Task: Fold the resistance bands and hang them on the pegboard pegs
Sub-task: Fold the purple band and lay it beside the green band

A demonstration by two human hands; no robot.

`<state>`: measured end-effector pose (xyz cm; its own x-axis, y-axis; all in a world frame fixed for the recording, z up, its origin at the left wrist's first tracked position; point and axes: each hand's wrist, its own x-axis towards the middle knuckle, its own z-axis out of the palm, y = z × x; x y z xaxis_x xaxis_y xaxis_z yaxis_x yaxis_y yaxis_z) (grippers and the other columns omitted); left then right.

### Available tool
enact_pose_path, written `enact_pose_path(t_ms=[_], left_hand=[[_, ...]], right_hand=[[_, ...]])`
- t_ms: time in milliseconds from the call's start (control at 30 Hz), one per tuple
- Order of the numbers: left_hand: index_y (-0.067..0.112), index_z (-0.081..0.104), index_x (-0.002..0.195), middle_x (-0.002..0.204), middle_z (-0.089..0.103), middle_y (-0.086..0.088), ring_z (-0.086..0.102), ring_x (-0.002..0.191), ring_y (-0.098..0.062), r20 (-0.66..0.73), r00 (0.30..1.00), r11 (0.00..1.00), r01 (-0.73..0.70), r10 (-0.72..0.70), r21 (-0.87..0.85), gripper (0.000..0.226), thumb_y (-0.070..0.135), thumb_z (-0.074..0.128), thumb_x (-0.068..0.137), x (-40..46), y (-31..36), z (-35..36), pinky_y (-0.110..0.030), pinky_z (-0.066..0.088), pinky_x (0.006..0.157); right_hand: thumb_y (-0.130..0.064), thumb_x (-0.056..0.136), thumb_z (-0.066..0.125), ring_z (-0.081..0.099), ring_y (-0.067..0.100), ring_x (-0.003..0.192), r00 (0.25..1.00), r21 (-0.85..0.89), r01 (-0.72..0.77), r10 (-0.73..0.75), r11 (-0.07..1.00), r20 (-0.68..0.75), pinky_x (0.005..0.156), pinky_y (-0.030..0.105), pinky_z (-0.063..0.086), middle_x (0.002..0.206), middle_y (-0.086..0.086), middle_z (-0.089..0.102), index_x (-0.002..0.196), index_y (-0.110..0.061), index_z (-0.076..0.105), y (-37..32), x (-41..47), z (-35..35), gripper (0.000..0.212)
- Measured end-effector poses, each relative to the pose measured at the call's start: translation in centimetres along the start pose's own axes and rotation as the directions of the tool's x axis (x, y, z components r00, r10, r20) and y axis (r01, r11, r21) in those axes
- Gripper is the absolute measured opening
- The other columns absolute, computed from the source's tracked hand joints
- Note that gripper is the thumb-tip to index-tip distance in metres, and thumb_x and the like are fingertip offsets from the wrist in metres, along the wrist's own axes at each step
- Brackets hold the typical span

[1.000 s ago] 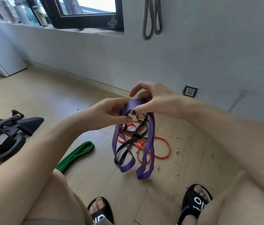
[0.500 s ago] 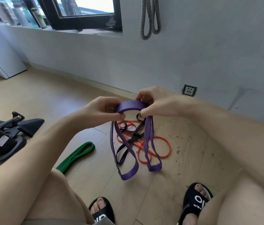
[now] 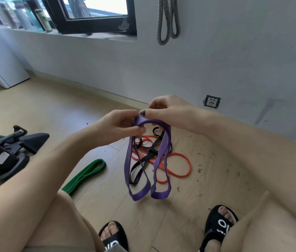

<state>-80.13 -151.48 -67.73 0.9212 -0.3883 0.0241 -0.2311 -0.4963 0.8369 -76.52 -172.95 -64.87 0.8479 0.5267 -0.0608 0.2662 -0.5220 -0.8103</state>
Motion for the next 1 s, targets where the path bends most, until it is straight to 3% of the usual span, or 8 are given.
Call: enact_pose_path(t_ms=[100,200,300,500,633,833,933,1000], left_hand=[[-0.009,0.062,0.099,0.08,0.054,-0.026,0.057,0.072,-0.028,-0.014,1.0,1.0,-0.01,0.01,-0.002,0.036,0.022,0.078,0.09,0.1,0.2,0.2,-0.044,0.049,0.07],[-0.005,0.065,0.101,0.087,0.054,-0.034,0.057,0.077,-0.036,-0.011,1.0,1.0,-0.012,0.011,-0.024,0.047,0.037,0.076,0.081,0.0,0.6,0.5,-0.064,0.051,0.082],[-0.002,0.067,0.101,0.089,0.054,-0.035,0.055,0.079,-0.033,-0.006,1.0,0.999,-0.025,0.024,-0.047,0.048,0.039,0.074,0.079,0.3,0.8,0.6,-0.07,0.047,0.085],[0.004,0.066,0.099,0.077,0.055,-0.009,0.051,0.071,-0.025,-0.007,0.999,0.996,-0.046,0.045,-0.076,0.043,0.04,0.076,0.079,0.7,0.6,1.0,-0.048,0.048,0.069],[-0.007,0.06,0.116,0.093,0.059,-0.03,0.054,0.079,-0.025,0.009,0.999,0.988,-0.041,0.043,-0.146,0.062,0.034,0.082,0.076,0.9,0.5,1.8,-0.05,0.052,0.073],[0.014,0.063,0.114,0.101,0.066,-0.021,0.061,0.081,-0.019,-0.012,0.999,0.987,-0.048,0.047,-0.154,0.05,0.025,0.086,0.071,1.2,0.1,2.8,-0.037,0.056,0.077],[0.028,0.064,0.111,0.101,0.071,-0.008,0.07,0.089,-0.027,-0.026,0.999,0.982,-0.051,0.048,-0.18,0.048,0.028,0.088,0.069,1.3,-0.2,3.2,-0.042,0.061,0.082],[0.03,0.065,0.112,0.103,0.071,-0.004,0.07,0.094,-0.029,-0.042,0.998,0.975,-0.052,0.044,-0.216,0.049,0.028,0.088,0.069,1.5,-0.4,3.5,-0.043,0.06,0.086]], right_hand=[[-0.053,0.095,0.063,0.068,0.011,0.073,0.998,-0.058,-0.036,0.039,0.998,0.042,0.072,0.028,0.056,0.084,-0.002,0.073,0.099,-0.021,0.07,0.1,0.1,0.3,0.034],[-0.055,0.097,0.059,0.062,0.011,0.07,0.998,-0.088,-0.018,0.022,0.996,0.053,0.07,0.029,0.049,0.083,0.006,0.07,0.097,-0.017,0.073,0.2,0.1,0.5,0.041],[-0.055,0.097,0.059,0.06,0.012,0.066,0.998,-0.052,-0.024,0.027,0.998,0.049,0.066,0.028,0.049,0.079,0.009,0.068,0.096,-0.017,0.073,0.1,0.2,0.5,0.04],[-0.044,0.097,0.063,0.059,0.015,0.066,0.998,0.026,-0.062,0.061,0.998,0.033,0.065,0.029,0.049,0.077,0.006,0.065,0.095,-0.01,0.074,0.1,0.4,0.6,0.036],[-0.035,0.096,0.064,0.06,0.018,0.067,0.998,0.107,-0.068,0.066,0.992,0.021,0.068,0.033,0.05,0.076,0.007,0.066,0.089,-0.009,0.074,-0.1,0.4,0.6,0.029],[-0.026,0.093,0.064,0.06,0.025,0.073,0.999,0.262,-0.038,0.044,0.964,-0.016,0.075,0.04,0.052,0.08,0.015,0.069,0.084,-0.007,0.072,-0.5,0.2,0.8,0.022],[-0.029,0.088,0.065,0.06,0.03,0.076,0.997,0.347,-0.041,0.064,0.937,-0.054,0.078,0.044,0.051,0.084,0.022,0.064,0.089,0.0,0.07,-0.8,0.4,1.0,0.03],[-0.025,0.091,0.063,0.057,0.03,0.075,0.995,0.419,-0.043,0.077,0.907,-0.066,0.077,0.043,0.047,0.082,0.018,0.061,0.087,-0.004,0.068,-1.0,0.4,1.0,0.022]])
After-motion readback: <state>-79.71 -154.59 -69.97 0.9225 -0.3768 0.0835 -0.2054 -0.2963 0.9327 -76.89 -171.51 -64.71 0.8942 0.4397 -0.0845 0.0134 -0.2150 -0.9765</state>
